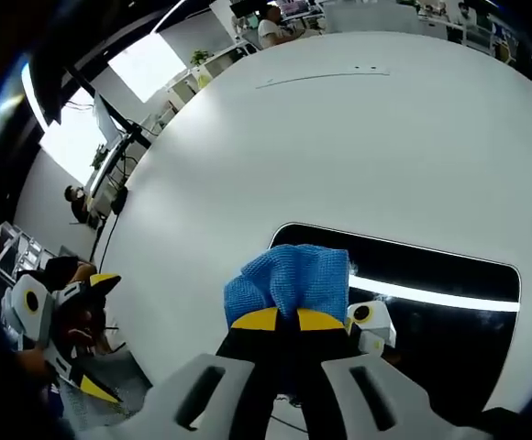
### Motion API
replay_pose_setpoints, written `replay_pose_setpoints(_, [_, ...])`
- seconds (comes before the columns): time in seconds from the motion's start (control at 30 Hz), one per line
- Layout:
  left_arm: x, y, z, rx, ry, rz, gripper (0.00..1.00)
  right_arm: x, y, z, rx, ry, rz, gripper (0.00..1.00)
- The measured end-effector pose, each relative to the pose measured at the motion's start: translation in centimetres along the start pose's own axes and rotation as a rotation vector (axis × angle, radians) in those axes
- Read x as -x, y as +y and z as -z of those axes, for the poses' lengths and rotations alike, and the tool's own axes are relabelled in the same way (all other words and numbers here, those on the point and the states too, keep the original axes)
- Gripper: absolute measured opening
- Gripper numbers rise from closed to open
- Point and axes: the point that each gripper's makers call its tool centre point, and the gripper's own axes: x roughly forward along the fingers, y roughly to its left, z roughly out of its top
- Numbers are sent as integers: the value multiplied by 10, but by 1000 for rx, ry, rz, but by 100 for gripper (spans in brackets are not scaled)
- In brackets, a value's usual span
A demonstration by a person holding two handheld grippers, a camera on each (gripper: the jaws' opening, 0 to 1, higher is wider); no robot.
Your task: Wipe the mirror surface with the cleaning cloth until all visible marks leave the cleaned area.
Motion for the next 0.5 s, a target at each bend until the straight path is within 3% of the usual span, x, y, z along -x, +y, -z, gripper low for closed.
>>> replay_pose_setpoints(0.5, [0,-1,1,1,4,5,99,14,-22,4,-19,-6,21,0])
